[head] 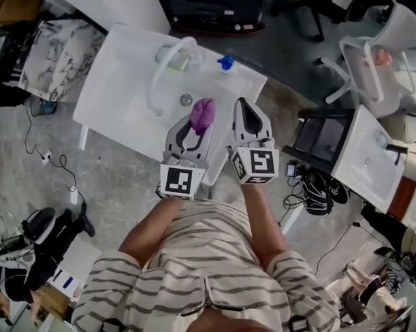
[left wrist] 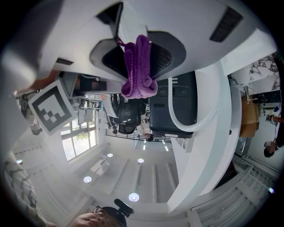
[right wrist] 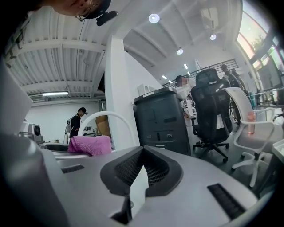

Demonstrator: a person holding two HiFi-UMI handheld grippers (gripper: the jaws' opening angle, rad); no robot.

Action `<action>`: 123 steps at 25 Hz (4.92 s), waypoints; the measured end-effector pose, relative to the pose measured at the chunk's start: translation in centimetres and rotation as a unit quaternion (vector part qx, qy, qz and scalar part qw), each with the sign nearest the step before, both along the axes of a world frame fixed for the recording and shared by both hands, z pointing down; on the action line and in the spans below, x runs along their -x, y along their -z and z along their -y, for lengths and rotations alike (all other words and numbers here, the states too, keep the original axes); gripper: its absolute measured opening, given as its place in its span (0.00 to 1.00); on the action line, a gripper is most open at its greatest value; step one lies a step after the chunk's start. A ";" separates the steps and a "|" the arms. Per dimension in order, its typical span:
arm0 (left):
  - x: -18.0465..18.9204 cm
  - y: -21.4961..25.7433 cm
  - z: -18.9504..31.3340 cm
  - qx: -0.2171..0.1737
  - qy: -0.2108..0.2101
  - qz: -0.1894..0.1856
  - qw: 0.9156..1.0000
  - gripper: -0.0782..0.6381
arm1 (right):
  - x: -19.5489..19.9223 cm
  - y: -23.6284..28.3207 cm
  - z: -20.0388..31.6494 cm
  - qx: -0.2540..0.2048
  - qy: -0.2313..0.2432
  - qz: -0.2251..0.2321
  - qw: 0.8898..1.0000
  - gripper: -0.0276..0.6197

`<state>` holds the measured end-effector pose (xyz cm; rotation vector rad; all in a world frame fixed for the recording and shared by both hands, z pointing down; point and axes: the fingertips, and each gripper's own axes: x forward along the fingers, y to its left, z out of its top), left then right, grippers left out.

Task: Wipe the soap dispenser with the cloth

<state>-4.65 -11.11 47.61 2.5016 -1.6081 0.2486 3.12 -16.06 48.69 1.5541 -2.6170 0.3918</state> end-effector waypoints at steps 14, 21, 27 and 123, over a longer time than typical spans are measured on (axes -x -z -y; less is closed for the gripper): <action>0.8 -2.2 2.9 0.014 -0.008 -0.017 1.000 0.27 | 1.5 -4.6 4.2 0.011 -0.004 -0.020 1.000 0.11; 1.0 -3.1 3.4 0.023 0.000 -0.025 0.999 0.27 | 1.7 -6.9 6.2 0.018 -0.005 -0.040 0.999 0.18; 1.2 -3.8 3.7 0.032 0.009 -0.029 0.999 0.27 | 1.7 -8.5 8.2 0.024 -0.012 -0.049 0.998 0.24; -3.3 6.2 -3.1 -0.082 -0.114 0.001 0.990 0.27 | 0.1 11.1 -3.1 -0.032 0.061 -0.045 0.997 0.25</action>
